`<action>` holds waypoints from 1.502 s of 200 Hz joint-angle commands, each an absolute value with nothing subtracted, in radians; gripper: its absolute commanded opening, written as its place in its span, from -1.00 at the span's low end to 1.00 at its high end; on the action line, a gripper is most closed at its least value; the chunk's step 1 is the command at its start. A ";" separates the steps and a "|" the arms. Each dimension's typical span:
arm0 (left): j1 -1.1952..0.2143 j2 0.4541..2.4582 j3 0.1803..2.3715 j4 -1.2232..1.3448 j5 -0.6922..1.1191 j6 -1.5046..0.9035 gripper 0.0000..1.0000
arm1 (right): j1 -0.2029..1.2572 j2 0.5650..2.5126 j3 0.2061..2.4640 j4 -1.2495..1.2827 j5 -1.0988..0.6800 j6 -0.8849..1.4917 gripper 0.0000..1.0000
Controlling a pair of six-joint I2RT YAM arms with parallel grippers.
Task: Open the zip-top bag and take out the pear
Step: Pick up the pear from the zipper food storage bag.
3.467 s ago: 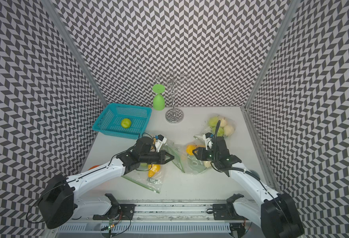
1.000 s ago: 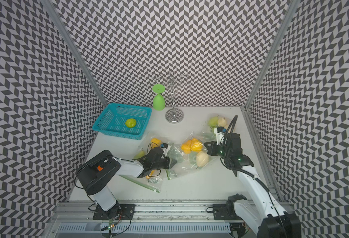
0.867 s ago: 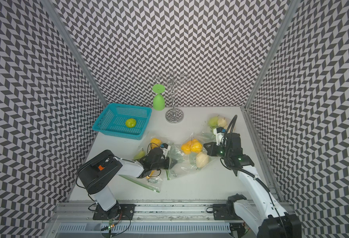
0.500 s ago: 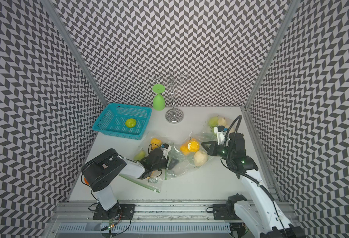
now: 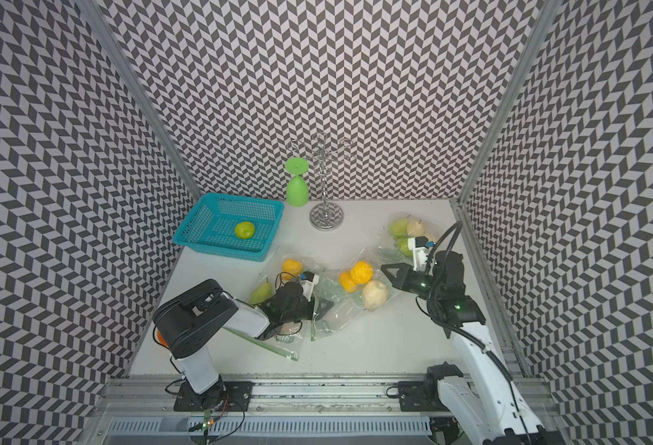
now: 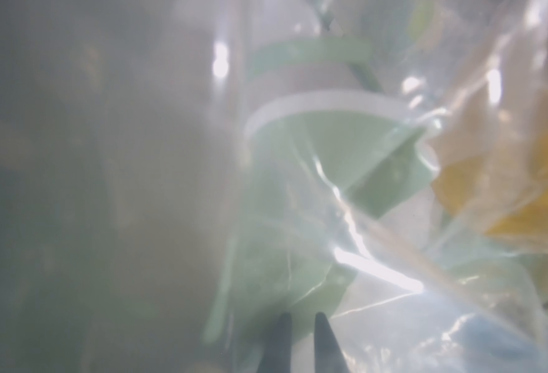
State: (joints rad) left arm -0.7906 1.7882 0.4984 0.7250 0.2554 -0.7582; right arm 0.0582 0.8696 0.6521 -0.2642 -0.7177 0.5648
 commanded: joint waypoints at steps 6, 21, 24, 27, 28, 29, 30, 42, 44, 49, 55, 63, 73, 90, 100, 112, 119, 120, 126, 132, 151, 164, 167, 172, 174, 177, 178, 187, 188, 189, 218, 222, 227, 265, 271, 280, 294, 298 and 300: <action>-0.797 1.793 0.460 0.571 0.231 -0.765 -0.65 | 0.012 0.916 0.650 -0.293 -0.591 0.506 -1.00; -0.797 1.791 0.460 0.576 0.228 -0.772 -0.65 | 0.001 0.944 0.636 -0.316 -0.551 0.475 -0.95; -0.798 1.793 0.460 0.577 0.228 -0.773 -0.65 | 0.001 0.951 0.633 -0.315 -0.541 0.472 -0.90; -0.798 1.793 0.462 0.578 0.230 -0.773 -0.65 | 0.001 0.956 0.629 -0.315 -0.531 0.470 -0.84; -0.798 1.793 0.462 0.578 0.230 -0.773 -0.65 | 0.000 0.957 0.627 -0.314 -0.529 0.468 -0.82; -0.798 1.795 0.463 0.578 0.230 -0.773 -0.65 | 0.000 0.959 0.627 -0.314 -0.526 0.467 -0.79; -0.798 1.795 0.464 0.578 0.231 -0.773 -0.65 | 0.000 0.961 0.625 -0.314 -0.523 0.467 -0.77; -0.799 1.797 0.467 0.580 0.233 -0.772 -0.65 | -0.004 0.979 0.623 -0.327 -0.476 0.449 -0.40; -0.799 1.797 0.467 0.581 0.234 -0.772 -0.65 | -0.006 0.982 0.624 -0.330 -0.469 0.447 -0.34; -0.798 1.796 0.466 0.581 0.233 -0.771 -0.65 | -0.010 0.987 0.625 -0.334 -0.453 0.444 -0.24; -0.798 1.796 0.466 0.586 0.236 -0.772 -0.65 | -0.013 0.989 0.630 -0.336 -0.443 0.439 -0.16; -0.798 1.794 0.465 0.590 0.238 -0.770 -0.65 | -0.014 0.987 0.639 -0.337 -0.441 0.425 -0.07; -0.799 1.793 0.468 0.591 0.242 -0.768 -0.65 | -0.015 0.976 0.651 -0.336 -0.446 0.412 0.04; -0.800 1.792 0.472 0.603 0.256 -0.768 -0.62 | -0.014 0.956 0.668 -0.338 -0.457 0.379 0.21; -0.803 1.791 0.472 0.612 0.259 -0.771 -0.58 | -0.012 0.953 0.681 -0.351 -0.464 0.360 0.24; -0.803 1.788 0.468 0.625 0.264 -0.777 -0.50 | -0.009 0.954 0.697 -0.376 -0.459 0.342 0.26; -0.804 1.781 0.465 0.632 0.269 -0.782 -0.44 | -0.004 0.955 0.705 -0.385 -0.459 0.332 0.27; -0.803 1.780 0.464 0.634 0.270 -0.782 -0.44 | -0.003 0.955 0.706 -0.387 -0.459 0.330 0.26; -0.803 1.773 0.462 0.643 0.276 -0.784 -0.40 | 0.003 0.959 0.715 -0.393 -0.464 0.322 0.27; -0.803 1.765 0.458 0.652 0.281 -0.788 -0.36 | 0.016 0.964 0.722 -0.395 -0.475 0.317 0.27; -0.804 1.737 0.455 0.675 0.298 -0.805 -0.19 | 0.102 1.004 0.731 -0.365 -0.473 0.337 0.17; -0.807 1.727 0.467 0.671 0.305 -0.806 -0.07 | 0.207 1.060 0.744 -0.320 -0.424 0.365 0.10; -0.807 1.725 0.471 0.667 0.307 -0.807 -0.04 | 0.237 1.076 0.750 -0.309 -0.408 0.370 0.07; -0.809 1.724 0.476 0.661 0.307 -0.808 0.00 | 0.278 1.106 0.763 -0.292 -0.381 0.379 0.02; -0.809 1.723 0.479 0.659 0.306 -0.808 0.02 | 0.293 1.115 0.768 -0.285 -0.371 0.386 0.00; -0.808 1.724 0.480 0.656 0.306 -0.808 0.04 | 0.312 1.136 0.776 -0.275 -0.361 0.392 -0.04; -0.809 1.723 0.481 0.655 0.306 -0.808 0.05 | 0.318 1.145 0.778 -0.271 -0.358 0.394 -0.05; -0.810 1.722 0.485 0.649 0.307 -0.810 0.10 | 0.354 1.213 0.799 -0.238 -0.343 0.412 -0.18; -0.810 1.722 0.485 0.649 0.306 -0.809 0.11 | 0.357 1.222 0.802 -0.235 -0.342 0.413 -0.20; -0.810 1.722 0.486 0.648 0.306 -0.810 0.11 | 0.360 1.229 0.803 -0.233 -0.340 0.414 -0.21; -0.812 1.735 0.494 0.643 0.307 -0.812 0.18 | 0.400 1.451 0.907 -0.195 -0.280 0.443 -0.48; -0.812 1.738 0.495 0.645 0.308 -0.812 0.19 | 0.405 1.475 0.914 -0.181 -0.278 0.452 -0.50; -0.812 1.743 0.495 0.645 0.310 -0.812 0.20 | 0.410 1.503 0.924 -0.169 -0.281 0.458 -0.52; -0.812 1.745 0.487 0.684 0.305 -0.819 0.33 | 0.431 1.665 0.946 -0.126 -0.234 0.488 -0.60; -0.812 1.745 0.485 0.698 0.305 -0.818 0.37 | 0.438 1.681 0.943 -0.127 -0.228 0.486 -0.61; -0.812 1.747 0.484 0.708 0.301 -0.822 0.39 | 0.451 1.690 0.925 -0.121 -0.223 0.486 -0.63; -0.812 1.743 0.472 0.723 0.280 -0.823 0.45 | 0.461 1.671 0.875 -0.084 -0.225 0.501 -0.65; -0.813 1.739 0.466 0.734 0.276 -0.824 0.49 | 0.463 1.663 0.860 -0.074 -0.226 0.505 -0.66; -0.812 1.737 0.463 0.739 0.273 -0.825 0.50 | 0.464 1.661 0.855 -0.069 -0.227 0.507 -0.67</action>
State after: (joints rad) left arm -0.8055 1.7271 0.4908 0.7265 0.3069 -0.8188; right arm 0.4431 1.6844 0.9100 -0.1555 -0.2508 0.4774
